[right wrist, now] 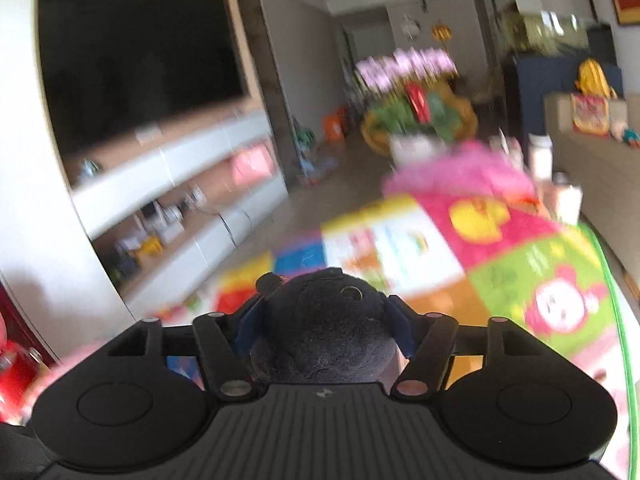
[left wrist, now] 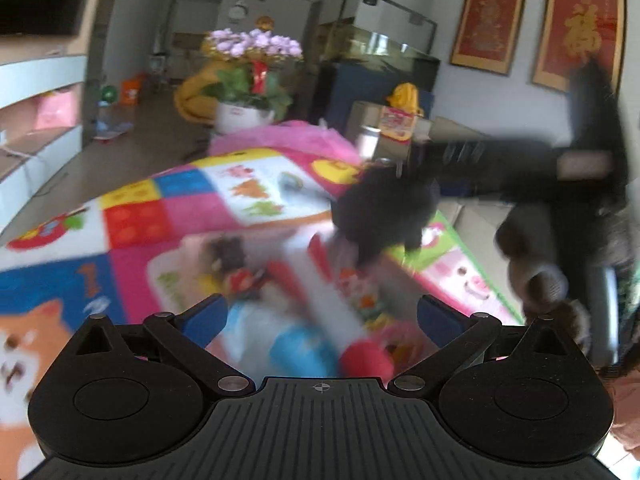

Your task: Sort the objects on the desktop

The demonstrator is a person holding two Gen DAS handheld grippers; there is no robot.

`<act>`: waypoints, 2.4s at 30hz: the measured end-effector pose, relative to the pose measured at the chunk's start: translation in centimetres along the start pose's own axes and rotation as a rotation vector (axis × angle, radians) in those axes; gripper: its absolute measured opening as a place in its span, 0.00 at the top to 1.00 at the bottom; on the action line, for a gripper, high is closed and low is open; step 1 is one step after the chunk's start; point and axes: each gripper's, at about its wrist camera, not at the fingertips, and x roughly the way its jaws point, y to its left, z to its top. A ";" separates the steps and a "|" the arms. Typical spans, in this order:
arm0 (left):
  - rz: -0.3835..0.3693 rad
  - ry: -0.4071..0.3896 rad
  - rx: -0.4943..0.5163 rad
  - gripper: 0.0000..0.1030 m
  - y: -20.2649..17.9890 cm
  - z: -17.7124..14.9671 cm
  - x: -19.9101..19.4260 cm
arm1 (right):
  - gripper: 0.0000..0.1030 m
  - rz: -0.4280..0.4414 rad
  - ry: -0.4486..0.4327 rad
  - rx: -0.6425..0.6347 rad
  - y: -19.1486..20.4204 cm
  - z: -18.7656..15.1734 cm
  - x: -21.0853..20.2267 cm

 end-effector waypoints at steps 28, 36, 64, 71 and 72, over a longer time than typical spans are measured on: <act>0.052 0.058 -0.062 0.00 -0.4 -6.1 -2.8 | 0.47 -0.048 0.165 0.048 0.1 -6.5 2.2; 0.076 0.060 -0.044 0.00 -0.8 -6.5 -3.2 | 0.07 -0.008 0.088 0.074 -2.2 -7.6 -2.4; 0.334 0.037 -0.044 0.00 0.3 -10.6 -10.0 | 0.00 -0.109 0.080 -0.142 4.7 -18.7 -10.3; 0.372 0.074 -0.059 0.00 -0.9 -11.2 -6.8 | 0.00 -0.191 0.187 -0.184 5.0 -20.6 -7.3; 0.380 0.072 -0.062 0.00 -0.9 -11.1 -6.3 | 0.00 -0.207 0.204 -0.193 5.1 -20.4 -6.5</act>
